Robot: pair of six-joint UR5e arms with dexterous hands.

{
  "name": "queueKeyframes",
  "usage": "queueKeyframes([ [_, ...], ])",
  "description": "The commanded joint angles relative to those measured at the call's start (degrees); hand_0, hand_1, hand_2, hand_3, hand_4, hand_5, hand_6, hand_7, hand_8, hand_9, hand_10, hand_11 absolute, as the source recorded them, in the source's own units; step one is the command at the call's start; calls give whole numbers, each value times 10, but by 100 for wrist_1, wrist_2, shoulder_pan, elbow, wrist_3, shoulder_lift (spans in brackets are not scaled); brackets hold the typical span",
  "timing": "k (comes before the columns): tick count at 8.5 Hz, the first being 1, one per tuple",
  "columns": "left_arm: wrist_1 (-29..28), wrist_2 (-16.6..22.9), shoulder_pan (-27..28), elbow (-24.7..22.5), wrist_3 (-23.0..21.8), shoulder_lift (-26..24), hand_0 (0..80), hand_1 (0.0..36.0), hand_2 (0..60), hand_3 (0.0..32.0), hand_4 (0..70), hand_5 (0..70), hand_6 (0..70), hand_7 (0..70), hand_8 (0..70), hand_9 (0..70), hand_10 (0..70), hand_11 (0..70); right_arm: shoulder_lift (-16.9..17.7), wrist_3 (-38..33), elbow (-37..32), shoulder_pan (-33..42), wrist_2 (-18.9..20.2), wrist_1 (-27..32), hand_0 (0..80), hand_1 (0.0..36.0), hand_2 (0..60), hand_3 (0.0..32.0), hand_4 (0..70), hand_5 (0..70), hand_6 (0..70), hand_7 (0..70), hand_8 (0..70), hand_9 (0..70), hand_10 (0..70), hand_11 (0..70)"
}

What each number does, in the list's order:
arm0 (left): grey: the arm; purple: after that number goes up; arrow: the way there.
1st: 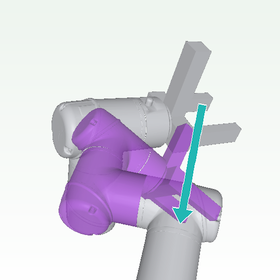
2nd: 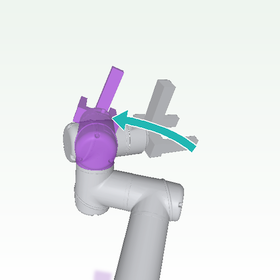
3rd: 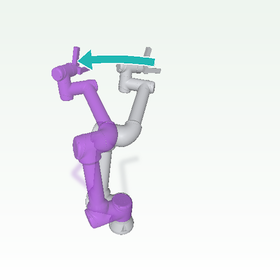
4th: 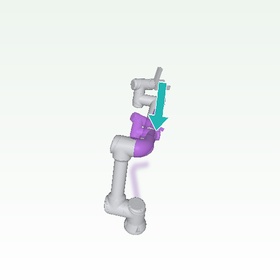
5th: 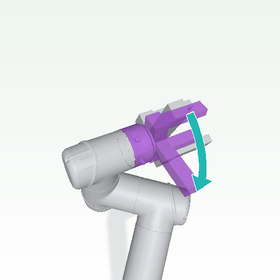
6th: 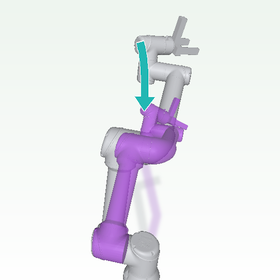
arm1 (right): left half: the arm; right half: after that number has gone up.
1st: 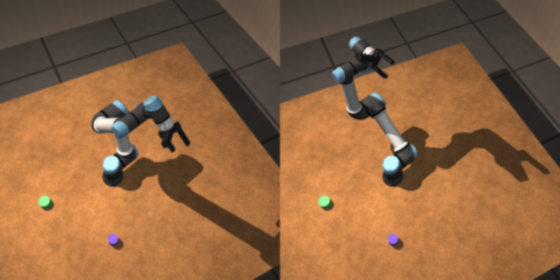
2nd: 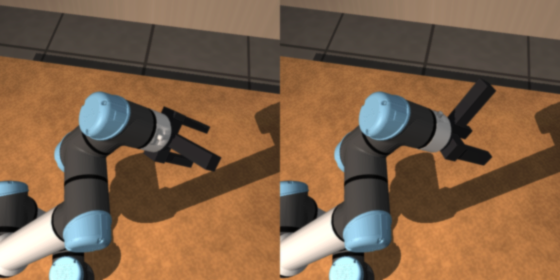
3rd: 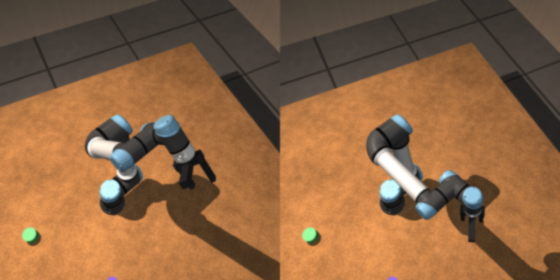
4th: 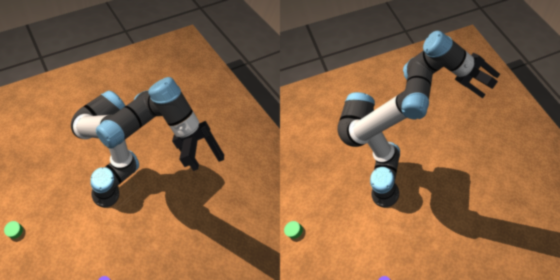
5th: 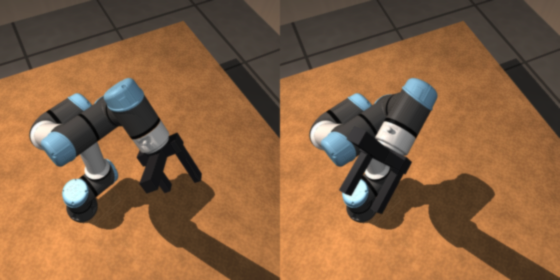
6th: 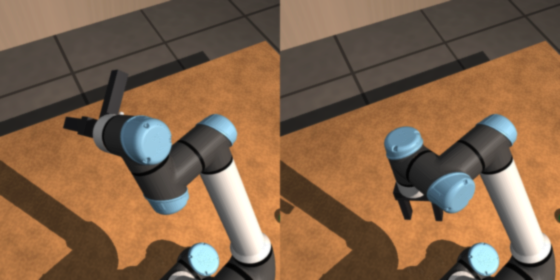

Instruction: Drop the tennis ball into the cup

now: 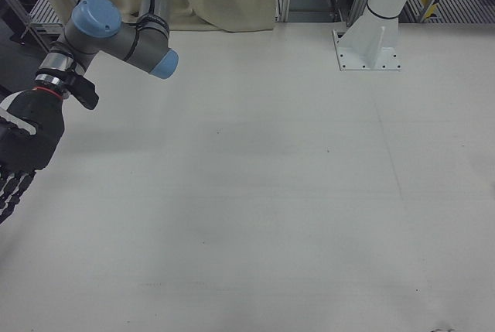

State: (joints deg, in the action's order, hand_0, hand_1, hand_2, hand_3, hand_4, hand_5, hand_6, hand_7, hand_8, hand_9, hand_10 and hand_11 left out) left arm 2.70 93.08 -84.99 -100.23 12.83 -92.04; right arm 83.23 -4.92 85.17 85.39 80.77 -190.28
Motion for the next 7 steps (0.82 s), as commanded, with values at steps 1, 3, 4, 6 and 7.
queueKeyframes([
  [1, 11, 9, 17, -58, 0, 19, 624, 232, 214, 0, 317, 228, 700, 700, 411, 523, 200, 309, 0, 0, 0, 4, 0, 0, 0, 0, 0, 0, 0, 0, 0, 0, 0, 0, 0, 0],
  [3, 168, 184, 410, -416, 0, 19, 628, 231, 199, 0, 307, 224, 700, 700, 406, 520, 199, 308, 0, 0, 0, -5, 0, 0, 0, 0, 0, 0, 0, 0, 0, 0, 0, 0, 0, 0],
  [4, 213, 176, 839, -505, -9, 10, 631, 237, 197, 0, 300, 218, 700, 700, 406, 521, 202, 313, 0, 0, 0, 3, 0, 0, 0, 0, 0, 0, 0, 0, 0, 0, 0, 0, 0, 0],
  [6, 222, 132, 1500, -585, 9, -34, 619, 227, 199, 0, 285, 225, 700, 700, 414, 525, 207, 319, 0, 0, -9, -5, 0, 0, 0, 0, 0, 0, 0, 0, 0, 0, 0, 0, 0, 0],
  [7, 248, 106, 1781, -577, 44, -34, 617, 230, 190, 0, 283, 214, 700, 700, 410, 526, 208, 321, 0, 0, -9, -5, 0, 0, 0, 0, 0, 0, 0, 0, 0, 0, 0, 0, 0, 0],
])
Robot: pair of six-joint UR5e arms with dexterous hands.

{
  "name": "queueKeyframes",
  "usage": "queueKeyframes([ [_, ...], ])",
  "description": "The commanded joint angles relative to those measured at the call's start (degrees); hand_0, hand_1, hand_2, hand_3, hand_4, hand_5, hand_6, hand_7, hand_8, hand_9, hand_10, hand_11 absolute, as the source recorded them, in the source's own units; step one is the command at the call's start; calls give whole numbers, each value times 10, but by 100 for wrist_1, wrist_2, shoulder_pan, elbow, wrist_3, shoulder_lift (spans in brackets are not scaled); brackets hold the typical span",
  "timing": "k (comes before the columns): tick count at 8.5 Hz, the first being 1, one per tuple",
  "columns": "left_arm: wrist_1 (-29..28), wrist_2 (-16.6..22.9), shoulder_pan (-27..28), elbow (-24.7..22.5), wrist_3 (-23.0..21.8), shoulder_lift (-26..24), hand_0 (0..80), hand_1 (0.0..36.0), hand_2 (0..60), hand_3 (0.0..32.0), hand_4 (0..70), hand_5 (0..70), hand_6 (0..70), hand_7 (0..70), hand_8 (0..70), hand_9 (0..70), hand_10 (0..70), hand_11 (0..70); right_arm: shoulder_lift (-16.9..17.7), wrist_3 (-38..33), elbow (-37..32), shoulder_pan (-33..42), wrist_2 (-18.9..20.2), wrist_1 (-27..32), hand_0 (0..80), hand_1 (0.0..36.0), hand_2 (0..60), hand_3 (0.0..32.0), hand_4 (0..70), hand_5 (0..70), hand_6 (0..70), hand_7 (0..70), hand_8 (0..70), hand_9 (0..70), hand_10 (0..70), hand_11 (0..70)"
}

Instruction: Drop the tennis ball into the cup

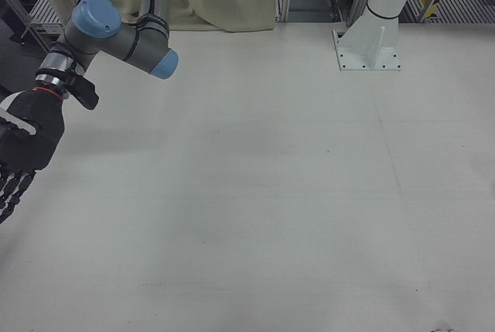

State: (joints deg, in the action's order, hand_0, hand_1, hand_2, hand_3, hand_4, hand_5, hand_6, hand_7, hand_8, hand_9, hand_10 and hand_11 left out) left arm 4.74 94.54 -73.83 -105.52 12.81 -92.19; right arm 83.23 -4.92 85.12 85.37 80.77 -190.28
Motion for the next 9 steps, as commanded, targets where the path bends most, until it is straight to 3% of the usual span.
queueKeyframes([
  [1, 62, -154, 1034, -48, 90, -36, 621, 224, 200, 0, 282, 234, 700, 700, 417, 529, 210, 324, 0, 0, -4, -3, 0, 0, 0, 0, 0, 0, 0, 0, 0, 0, 0, 0, 0, 0],
  [3, 149, -296, 1624, 127, 187, -254, 620, 220, 197, 0, 278, 241, 700, 700, 419, 532, 209, 322, 0, 0, -4, -3, 0, 0, 0, 0, 0, 0, 0, 0, 0, 0, 0, 0, 0, 0],
  [6, 369, -296, 1741, 268, 231, -703, 611, 215, 188, 0, 286, 227, 700, 700, 416, 533, 208, 321, 0, 0, 5, -3, 0, 0, 0, 0, 0, 0, 0, 0, 0, 0, 0, 0, 0, 0],
  [9, 484, -470, 2284, 277, 231, -836, 615, 218, 184, 0, 279, 228, 700, 700, 419, 532, 208, 321, 0, 0, 5, -3, 0, 0, 0, 0, 0, 0, 0, 0, 0, 0, 0, 0, 0, 0],
])
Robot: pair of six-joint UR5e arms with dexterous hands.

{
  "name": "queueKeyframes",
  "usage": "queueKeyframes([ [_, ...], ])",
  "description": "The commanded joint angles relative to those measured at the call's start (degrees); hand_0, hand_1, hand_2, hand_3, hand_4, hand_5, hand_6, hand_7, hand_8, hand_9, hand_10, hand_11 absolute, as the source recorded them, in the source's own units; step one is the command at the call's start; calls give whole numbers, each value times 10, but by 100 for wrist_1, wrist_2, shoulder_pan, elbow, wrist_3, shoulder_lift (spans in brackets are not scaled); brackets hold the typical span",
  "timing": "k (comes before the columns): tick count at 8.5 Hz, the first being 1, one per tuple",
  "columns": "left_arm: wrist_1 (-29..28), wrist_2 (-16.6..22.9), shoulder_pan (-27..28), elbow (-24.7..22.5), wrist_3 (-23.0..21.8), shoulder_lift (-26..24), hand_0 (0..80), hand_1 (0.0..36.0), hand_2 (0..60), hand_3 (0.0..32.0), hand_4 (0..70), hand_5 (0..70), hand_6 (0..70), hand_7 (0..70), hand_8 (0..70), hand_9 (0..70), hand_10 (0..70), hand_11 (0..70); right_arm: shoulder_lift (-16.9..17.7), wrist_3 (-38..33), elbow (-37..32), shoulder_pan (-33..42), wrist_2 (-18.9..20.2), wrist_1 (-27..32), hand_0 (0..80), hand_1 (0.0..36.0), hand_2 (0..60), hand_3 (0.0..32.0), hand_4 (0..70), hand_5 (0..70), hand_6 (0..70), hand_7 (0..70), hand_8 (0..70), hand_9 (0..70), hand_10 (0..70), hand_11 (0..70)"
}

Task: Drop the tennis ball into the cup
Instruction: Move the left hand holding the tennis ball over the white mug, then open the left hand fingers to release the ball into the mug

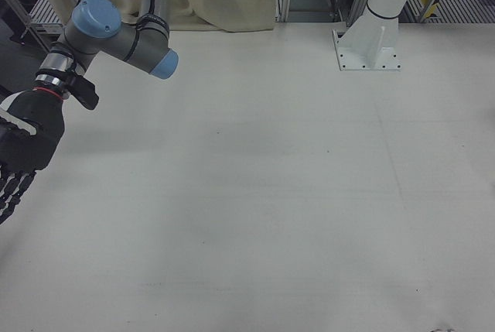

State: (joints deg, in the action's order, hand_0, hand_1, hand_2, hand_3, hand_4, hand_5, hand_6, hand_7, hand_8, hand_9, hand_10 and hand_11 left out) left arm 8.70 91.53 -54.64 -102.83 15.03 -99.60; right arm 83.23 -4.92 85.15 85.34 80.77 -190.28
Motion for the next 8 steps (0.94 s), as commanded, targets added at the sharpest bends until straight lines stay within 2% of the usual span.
queueKeyframes([
  [1, 88, -240, 453, 9, 0, -103, 614, 217, 188, 0, 274, 232, 700, 700, 419, 532, 209, 322, 0, 0, 2, 9, 0, 0, 0, 0, 0, 0, 0, 0, 0, 0, 0, 0, 0, 0],
  [2, 62, -249, 471, 18, 0, -95, 611, 218, 194, 0, 271, 230, 700, 700, 402, 506, 204, 315, 0, 0, 2, 0, 0, 0, 0, 0, 0, 0, 0, 0, 0, 0, 0, 0, 0, 0],
  [3, 18, -249, 471, 44, 8, -69, 587, 233, 210, 0, 236, 173, 572, 481, 247, 270, 165, 259, 0, 0, 2, 9, 0, 0, 0, 0, 0, 0, 0, 0, 0, 0, 0, 0, 0, 0],
  [4, 1, -241, 463, 44, 17, -51, 542, 211, 221, 0, 201, 143, 425, 158, 154, 119, 123, 197, 0, 0, 2, 9, 0, 0, 0, 0, 0, 0, 0, 0, 0, 0, 0, 0, 0, 0],
  [5, 0, -241, 471, 44, 17, -42, 512, 188, 229, 0, 184, 126, 370, 117, 132, 96, 110, 175, 0, 0, 2, 0, 0, 0, 0, 0, 0, 0, 0, 0, 0, 0, 0, 0, 0, 0],
  [6, 0, -241, 471, 44, 17, -33, 485, 168, 247, 0, 179, 105, 300, 109, 111, 86, 103, 163, 0, 0, 2, 0, 0, 0, 0, 0, 0, 0, 0, 0, 0, 0, 0, 0, 0, 0],
  [7, -34, -241, 471, 96, 26, -24, 475, 155, 270, 0, 180, 113, 357, 92, 119, 79, 102, 159, 0, 0, 2, 0, 0, 0, 0, 0, 0, 0, 0, 0, 0, 0, 0, 0, 0, 0],
  [8, -61, -241, 471, 106, 26, -24, 467, 149, 282, 0, 179, 102, 314, 100, 109, 79, 104, 161, 0, 0, 2, 9, 0, 0, 0, 0, 0, 0, 0, 0, 0, 0, 0, 0, 0, 0],
])
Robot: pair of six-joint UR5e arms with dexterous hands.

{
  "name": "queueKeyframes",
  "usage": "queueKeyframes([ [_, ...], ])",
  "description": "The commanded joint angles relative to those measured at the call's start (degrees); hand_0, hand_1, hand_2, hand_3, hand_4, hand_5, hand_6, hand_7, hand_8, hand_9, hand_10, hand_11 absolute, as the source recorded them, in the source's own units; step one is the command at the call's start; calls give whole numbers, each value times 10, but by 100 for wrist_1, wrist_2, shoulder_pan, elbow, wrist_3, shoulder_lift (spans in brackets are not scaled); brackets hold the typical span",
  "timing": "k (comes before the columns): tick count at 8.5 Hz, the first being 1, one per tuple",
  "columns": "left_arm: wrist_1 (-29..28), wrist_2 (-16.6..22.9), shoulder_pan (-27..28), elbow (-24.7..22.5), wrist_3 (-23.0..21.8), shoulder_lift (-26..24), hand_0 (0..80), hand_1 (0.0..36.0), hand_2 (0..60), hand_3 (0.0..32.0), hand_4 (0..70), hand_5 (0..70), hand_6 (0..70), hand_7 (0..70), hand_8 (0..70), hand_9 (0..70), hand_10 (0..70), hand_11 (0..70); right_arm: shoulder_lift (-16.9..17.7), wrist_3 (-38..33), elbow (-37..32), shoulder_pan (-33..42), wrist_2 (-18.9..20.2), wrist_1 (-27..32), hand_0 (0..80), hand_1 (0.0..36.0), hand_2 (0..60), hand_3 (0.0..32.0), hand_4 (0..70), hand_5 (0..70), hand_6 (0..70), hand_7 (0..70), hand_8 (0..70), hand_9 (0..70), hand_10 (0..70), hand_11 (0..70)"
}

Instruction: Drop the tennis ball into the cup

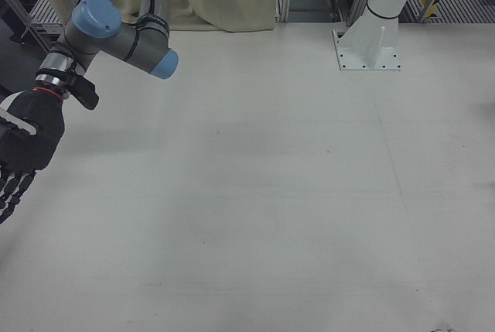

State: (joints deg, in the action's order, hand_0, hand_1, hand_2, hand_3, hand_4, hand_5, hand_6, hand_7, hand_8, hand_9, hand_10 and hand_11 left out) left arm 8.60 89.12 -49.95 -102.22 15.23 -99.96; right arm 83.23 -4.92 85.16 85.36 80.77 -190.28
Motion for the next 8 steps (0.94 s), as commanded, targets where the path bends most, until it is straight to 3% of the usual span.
queueKeyframes([
  [1, -52, 0, 2, 44, -2, 2, 459, 140, 306, 0, 175, 102, 336, 92, 110, 73, 101, 157, 0, 0, 0, -1, 0, 0, 0, 0, 0, 0, 0, 0, 0, 0, 0, 0, 0, 0],
  [2, -52, 0, -6, 27, -55, 2, 456, 134, 319, 0, 174, 108, 374, 84, 116, 69, 102, 158, 0, 0, 0, 7, 0, 0, 0, 0, 0, 0, 0, 0, 0, 0, 0, 0, 0, 0],
  [3, -60, 35, -120, -43, -238, 37, 458, 139, 316, 0, 175, 105, 354, 92, 112, 70, 101, 156, 0, 0, 0, -1, 0, 0, 0, 0, 0, 0, 0, 0, 0, 0, 0, 0, 0, 0],
  [4, -121, 53, -617, -44, -553, 264, 459, 141, 312, 0, 170, 106, 353, 88, 112, 70, 98, 153, 0, 0, 0, 7, 0, 0, 0, 0, 0, 0, 0, 0, 0, 0, 0, 0, 0, 0],
  [6, -393, 516, -2057, -70, -539, 590, 462, 147, 298, 0, 179, 96, 294, 110, 102, 77, 103, 160, 0, 0, 9, 7, 0, 0, 0, 0, 0, 0, 0, 0, 0, 0, 0, 0, 0, 0],
  [7, -455, 597, -2672, -79, -512, 696, 465, 146, 302, 0, 196, 104, 341, 122, 114, 82, 110, 171, 0, 0, 9, 7, 0, 0, 0, 0, 0, 0, 0, 0, 0, 0, 0, 0, 0, 0],
  [8, -534, 659, -3200, -105, -495, 836, 468, 154, 301, 0, 207, 99, 304, 143, 109, 91, 118, 182, 0, 0, 9, 7, 0, 0, 0, 0, 0, 0, 0, 0, 0, 0, 0, 0, 0, 0],
])
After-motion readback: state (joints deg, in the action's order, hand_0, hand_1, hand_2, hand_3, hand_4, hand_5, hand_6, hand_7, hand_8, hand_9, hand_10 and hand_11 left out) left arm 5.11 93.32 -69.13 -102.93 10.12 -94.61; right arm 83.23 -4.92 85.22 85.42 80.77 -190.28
